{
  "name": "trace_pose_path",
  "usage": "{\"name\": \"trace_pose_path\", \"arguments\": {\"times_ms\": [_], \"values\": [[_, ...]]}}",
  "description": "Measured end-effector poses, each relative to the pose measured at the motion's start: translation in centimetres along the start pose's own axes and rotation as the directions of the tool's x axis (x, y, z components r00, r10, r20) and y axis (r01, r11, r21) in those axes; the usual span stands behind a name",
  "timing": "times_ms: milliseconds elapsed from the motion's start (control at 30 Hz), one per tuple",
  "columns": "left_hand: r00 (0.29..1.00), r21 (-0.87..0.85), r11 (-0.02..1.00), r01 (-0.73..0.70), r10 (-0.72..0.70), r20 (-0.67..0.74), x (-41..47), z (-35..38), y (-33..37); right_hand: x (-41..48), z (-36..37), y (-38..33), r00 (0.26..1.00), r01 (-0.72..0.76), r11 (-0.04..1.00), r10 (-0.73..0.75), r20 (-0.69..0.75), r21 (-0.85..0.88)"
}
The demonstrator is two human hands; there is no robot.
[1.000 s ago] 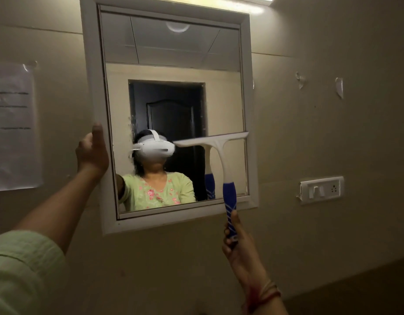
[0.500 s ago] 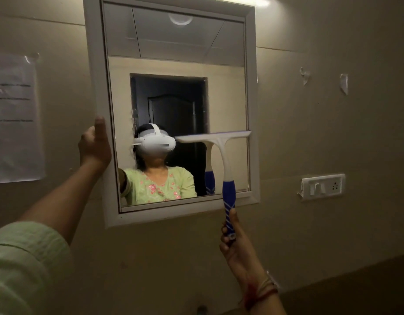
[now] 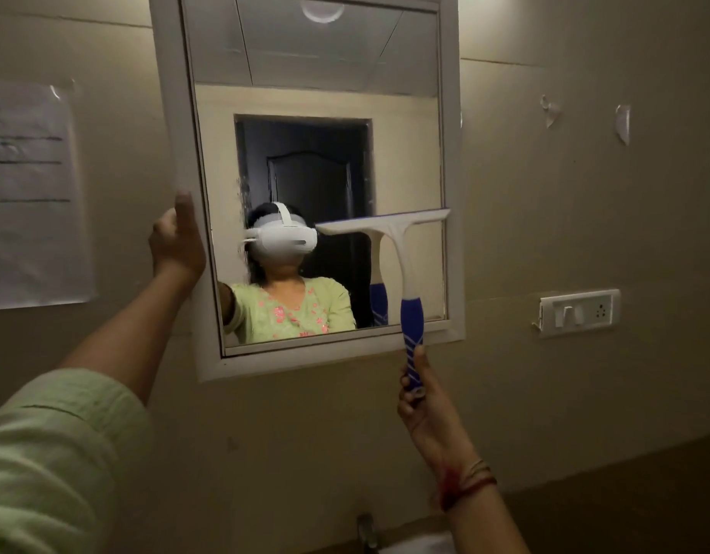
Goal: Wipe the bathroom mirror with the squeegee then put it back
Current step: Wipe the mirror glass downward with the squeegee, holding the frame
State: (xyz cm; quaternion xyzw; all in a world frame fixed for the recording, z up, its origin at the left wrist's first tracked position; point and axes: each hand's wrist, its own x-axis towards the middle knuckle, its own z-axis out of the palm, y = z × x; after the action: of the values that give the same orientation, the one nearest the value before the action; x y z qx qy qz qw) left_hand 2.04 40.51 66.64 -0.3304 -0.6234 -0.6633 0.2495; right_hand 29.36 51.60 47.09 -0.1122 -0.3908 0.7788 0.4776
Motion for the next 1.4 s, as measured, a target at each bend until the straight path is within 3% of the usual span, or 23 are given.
{"name": "trace_pose_path", "arguments": {"times_ms": [200,333,500,633,733,833,1067,1267,1400], "values": [[1.0,-0.002,1.0,0.003,-0.003,0.012,0.0,-0.1,0.0,-2.3,-3.6,6.4,0.987,-0.119,0.992,0.122,-0.1,0.038],[1.0,-0.001,1.0,0.0,0.0,0.005,0.1,0.0,-0.2,-2.4,-4.1,6.7,0.986,-0.157,0.985,0.16,-0.039,0.074],[1.0,0.013,1.0,0.01,-0.01,0.012,0.0,-0.1,0.0,-1.3,-2.4,4.6,0.997,-0.076,0.997,0.077,0.029,-0.029],[1.0,0.007,1.0,0.021,-0.021,0.02,0.0,-0.2,0.2,-1.9,-3.0,6.2,0.98,0.028,0.931,-0.098,-0.176,-0.363],[1.0,0.014,1.0,0.02,-0.02,0.023,-0.1,-0.2,0.3,-3.2,-4.3,9.0,0.965,0.01,0.867,-0.14,-0.223,-0.499],[1.0,-0.001,1.0,0.012,-0.012,0.028,0.0,-0.2,0.2,-3.6,-4.6,9.8,0.971,-0.009,0.847,-0.12,-0.207,-0.531],[1.0,0.017,1.0,-0.002,0.002,0.019,0.1,-0.1,0.0,-2.1,-3.0,6.8,0.964,0.115,0.823,-0.228,-0.139,-0.557],[1.0,0.013,1.0,0.014,-0.015,0.014,0.1,0.0,0.0,-3.8,-5.6,9.6,0.956,0.016,0.826,-0.177,-0.233,-0.563],[0.999,0.007,0.999,0.036,-0.036,0.006,-0.1,-0.1,0.3,-4.3,-5.5,9.8,0.95,0.031,0.823,-0.2,-0.239,-0.567]]}}
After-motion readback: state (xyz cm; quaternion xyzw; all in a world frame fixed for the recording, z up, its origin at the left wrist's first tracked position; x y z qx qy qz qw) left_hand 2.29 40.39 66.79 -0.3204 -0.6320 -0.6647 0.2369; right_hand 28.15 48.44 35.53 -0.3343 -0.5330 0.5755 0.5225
